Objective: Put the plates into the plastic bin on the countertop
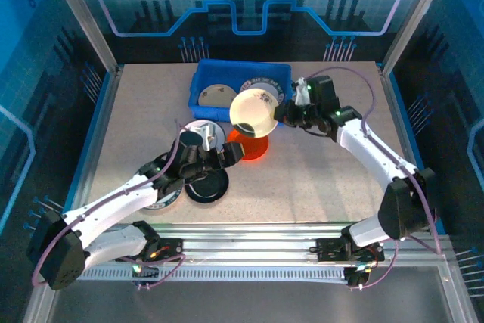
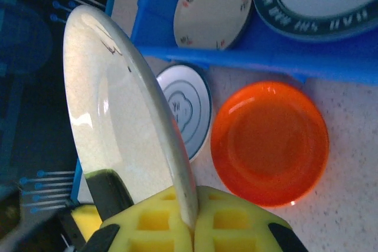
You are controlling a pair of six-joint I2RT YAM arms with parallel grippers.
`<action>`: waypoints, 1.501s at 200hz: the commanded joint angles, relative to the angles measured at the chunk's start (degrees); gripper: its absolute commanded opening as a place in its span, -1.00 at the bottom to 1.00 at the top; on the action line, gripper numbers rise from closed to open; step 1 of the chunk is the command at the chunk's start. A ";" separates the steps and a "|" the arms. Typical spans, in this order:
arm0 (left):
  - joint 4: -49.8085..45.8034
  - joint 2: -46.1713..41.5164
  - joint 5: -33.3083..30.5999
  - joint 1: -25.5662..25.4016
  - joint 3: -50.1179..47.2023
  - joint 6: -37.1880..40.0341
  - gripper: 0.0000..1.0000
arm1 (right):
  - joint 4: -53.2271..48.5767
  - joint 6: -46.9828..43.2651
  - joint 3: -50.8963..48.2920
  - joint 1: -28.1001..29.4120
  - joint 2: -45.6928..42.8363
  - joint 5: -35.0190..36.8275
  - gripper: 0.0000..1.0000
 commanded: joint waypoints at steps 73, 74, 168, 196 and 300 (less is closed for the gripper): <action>0.24 -5.98 -1.39 0.25 -6.17 -1.75 0.96 | 1.60 8.66 25.42 -0.85 16.92 7.41 -1.00; 0.19 -6.21 -1.52 0.24 -6.28 -1.80 0.96 | 1.58 8.71 25.67 -0.84 17.13 7.49 -1.00; -7.49 -27.22 -11.75 2.45 -10.70 -1.09 0.94 | 4.30 13.67 40.62 0.09 37.45 1.13 -1.00; -10.85 -28.59 -8.04 7.16 -9.34 -0.90 0.94 | 0.04 13.33 48.02 1.25 44.59 1.28 -1.00; -11.38 -24.96 -2.58 10.10 -7.79 -0.63 0.95 | -11.25 12.05 72.27 5.80 64.95 4.97 -1.00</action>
